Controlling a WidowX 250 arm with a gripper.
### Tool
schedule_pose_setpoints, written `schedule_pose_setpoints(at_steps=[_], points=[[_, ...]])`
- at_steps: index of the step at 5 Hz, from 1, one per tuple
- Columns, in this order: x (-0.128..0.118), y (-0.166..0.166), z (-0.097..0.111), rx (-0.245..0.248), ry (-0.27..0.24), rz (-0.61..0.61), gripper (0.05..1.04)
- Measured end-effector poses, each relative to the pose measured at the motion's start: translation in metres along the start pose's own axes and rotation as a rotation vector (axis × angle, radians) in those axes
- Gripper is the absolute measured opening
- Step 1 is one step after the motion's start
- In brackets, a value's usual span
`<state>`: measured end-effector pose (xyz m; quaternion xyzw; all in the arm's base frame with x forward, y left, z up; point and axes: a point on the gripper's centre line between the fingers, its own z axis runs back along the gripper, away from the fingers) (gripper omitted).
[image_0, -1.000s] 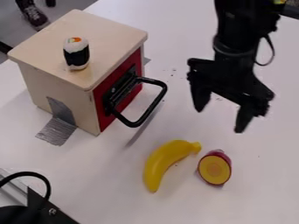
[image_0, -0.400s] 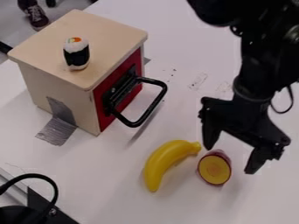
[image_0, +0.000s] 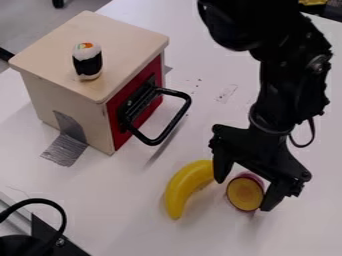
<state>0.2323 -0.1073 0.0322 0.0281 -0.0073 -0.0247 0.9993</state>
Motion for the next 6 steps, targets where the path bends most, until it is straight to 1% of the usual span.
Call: schedule_pose_setpoints(at_steps=[1,2,3,4,5,6], points=[[-0.004,-0.003,-0.015,-0.008,0.05,-0.005,0.999],[-0.004,-0.007,-0.029,-0.009,0.088,-0.017,0.98],[-0.002,-0.007,-0.034,-0.014,0.088,-0.03,0.863],[0.0,-0.006,-0.033,-0.007,0.078,-0.029,0.57],[0.004,-0.007,-0.024,-0.003,0.045,-0.043,0.287],[0.009,-0.007,-0.008,-0.008,0.007,-0.05,0.105]])
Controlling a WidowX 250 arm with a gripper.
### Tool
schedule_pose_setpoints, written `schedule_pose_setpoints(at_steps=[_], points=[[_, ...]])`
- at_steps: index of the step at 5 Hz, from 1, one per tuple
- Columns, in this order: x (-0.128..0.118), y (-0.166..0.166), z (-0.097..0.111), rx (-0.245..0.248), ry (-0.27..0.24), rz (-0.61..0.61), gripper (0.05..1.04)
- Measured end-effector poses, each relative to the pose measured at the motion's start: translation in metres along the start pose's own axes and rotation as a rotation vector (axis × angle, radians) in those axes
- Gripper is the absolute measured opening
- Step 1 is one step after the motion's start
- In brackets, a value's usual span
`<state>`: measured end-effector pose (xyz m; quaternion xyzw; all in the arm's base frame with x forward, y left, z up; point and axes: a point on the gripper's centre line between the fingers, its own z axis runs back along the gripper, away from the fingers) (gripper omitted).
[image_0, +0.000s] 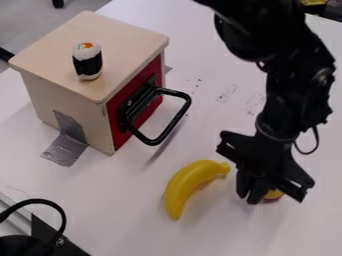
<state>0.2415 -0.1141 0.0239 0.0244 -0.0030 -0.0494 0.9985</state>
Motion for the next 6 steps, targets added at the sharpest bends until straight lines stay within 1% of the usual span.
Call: schedule_pose_setpoints(at_steps=[1,2,3,4,5,6], points=[[0.003,0.001,0.006,-0.015,-0.015,0.009,0.064],[0.001,-0.001,0.011,-0.036,-0.011,0.023,0.193],[0.004,-0.005,0.018,-0.053,-0.018,0.059,0.436],[0.013,-0.01,0.036,-0.08,-0.062,0.117,0.757],[0.018,-0.01,0.042,-0.098,-0.07,0.2,0.995],[0.024,-0.003,0.037,-0.101,-0.05,0.3,0.999]])
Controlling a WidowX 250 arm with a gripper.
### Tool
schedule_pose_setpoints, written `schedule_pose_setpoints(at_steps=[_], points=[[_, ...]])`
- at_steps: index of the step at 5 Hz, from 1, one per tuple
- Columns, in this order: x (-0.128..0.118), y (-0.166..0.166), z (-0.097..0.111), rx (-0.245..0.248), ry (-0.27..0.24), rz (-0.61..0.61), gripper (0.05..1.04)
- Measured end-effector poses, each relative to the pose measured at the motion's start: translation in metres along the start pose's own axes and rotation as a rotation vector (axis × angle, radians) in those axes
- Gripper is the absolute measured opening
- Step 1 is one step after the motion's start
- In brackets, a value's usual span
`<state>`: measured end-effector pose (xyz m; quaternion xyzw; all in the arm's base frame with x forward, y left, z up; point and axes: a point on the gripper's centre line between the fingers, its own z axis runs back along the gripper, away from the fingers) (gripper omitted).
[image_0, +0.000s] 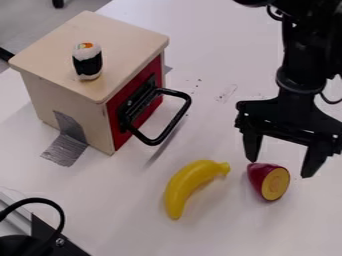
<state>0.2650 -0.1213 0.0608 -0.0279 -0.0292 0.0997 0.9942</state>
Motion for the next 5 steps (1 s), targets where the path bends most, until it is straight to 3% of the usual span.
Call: schedule_pose_setpoints(at_steps=[1,2,4,5], points=[[0.002,0.006,-0.017,0.026,0.047,0.128,0.999],[0.008,0.009,-0.026,0.057,0.05,0.187,0.999],[0.01,0.007,-0.04,0.073,0.072,0.257,0.999],[0.005,0.006,-0.046,0.07,0.111,0.281,0.999]])
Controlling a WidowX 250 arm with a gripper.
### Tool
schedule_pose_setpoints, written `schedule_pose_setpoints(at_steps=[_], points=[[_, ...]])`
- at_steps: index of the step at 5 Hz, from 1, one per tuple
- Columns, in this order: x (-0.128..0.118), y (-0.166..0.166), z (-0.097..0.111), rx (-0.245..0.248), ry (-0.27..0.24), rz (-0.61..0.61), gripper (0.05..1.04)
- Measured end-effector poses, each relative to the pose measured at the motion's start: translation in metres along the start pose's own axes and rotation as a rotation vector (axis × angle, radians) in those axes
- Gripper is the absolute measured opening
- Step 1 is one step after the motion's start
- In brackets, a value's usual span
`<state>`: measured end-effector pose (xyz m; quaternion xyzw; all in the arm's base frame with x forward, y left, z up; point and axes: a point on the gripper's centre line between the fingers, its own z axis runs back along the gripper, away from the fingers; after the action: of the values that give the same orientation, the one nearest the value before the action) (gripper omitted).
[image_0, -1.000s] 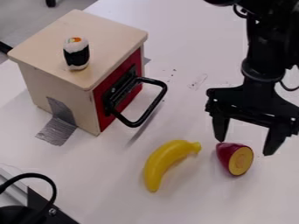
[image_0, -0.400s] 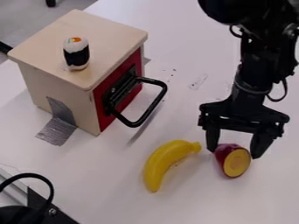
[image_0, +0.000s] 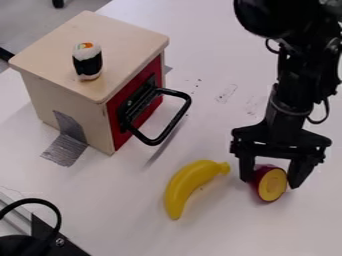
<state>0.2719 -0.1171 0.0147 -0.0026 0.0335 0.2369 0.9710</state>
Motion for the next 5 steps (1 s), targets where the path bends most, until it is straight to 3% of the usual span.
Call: schedule_pose_setpoints(at_steps=[2,4,5], points=[[-0.012,0.004,-0.01,0.024,0.042,-0.024,0.986],[-0.018,0.009,-0.014,0.044,0.046,-0.057,0.854],[-0.019,0.011,-0.014,0.041,0.039,-0.092,0.854]])
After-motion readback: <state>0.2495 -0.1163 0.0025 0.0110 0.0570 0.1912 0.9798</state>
